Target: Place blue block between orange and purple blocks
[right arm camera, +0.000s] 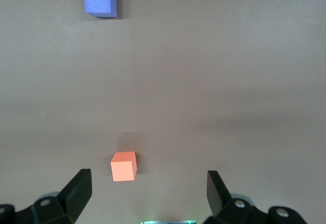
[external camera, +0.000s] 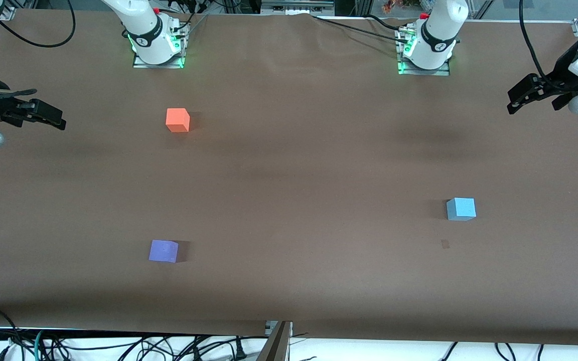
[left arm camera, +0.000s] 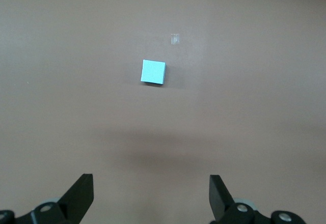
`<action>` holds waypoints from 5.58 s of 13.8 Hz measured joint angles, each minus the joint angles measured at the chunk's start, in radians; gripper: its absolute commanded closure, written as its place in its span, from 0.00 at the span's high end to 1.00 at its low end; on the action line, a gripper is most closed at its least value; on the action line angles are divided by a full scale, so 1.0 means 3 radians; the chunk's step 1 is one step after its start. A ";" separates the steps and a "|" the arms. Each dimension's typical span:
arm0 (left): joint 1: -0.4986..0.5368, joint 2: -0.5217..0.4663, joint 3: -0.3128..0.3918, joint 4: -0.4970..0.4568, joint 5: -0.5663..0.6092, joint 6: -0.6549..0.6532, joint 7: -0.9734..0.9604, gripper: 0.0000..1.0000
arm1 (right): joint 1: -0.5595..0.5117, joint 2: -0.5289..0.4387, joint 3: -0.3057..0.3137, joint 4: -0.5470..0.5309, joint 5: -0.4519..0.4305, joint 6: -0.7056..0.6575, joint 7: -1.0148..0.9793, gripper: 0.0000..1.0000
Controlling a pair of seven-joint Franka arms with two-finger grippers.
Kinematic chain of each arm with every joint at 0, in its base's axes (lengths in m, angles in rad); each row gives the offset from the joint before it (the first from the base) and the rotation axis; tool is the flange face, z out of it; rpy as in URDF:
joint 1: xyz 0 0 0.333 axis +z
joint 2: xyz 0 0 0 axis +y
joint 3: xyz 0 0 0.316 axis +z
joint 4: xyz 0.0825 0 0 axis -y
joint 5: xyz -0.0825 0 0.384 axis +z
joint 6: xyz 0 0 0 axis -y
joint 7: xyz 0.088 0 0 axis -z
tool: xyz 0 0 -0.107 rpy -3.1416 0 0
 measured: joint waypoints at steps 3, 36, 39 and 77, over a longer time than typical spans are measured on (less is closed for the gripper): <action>0.0019 0.0005 0.0023 -0.0009 0.0000 0.0000 0.0000 1.00 | -0.0001 0.0001 -0.0003 0.0000 0.0000 0.0000 0.0000 1.00; 0.0096 0.0097 -0.0047 -0.0034 -0.0001 0.0023 -0.0113 1.00 | -0.0003 0.0001 -0.0013 0.0000 0.0000 0.0045 0.0000 1.00; 0.0096 0.0097 -0.0047 -0.0033 -0.0001 0.0024 -0.0113 1.00 | -0.0003 0.0001 -0.0013 0.0000 0.0000 0.0046 0.0000 1.00; 0.0343 0.2428 -0.0057 -0.0085 -0.0204 0.2252 0.0512 1.00 | -0.0021 0.0096 -0.0040 0.0090 0.0000 0.0253 -0.0003 1.00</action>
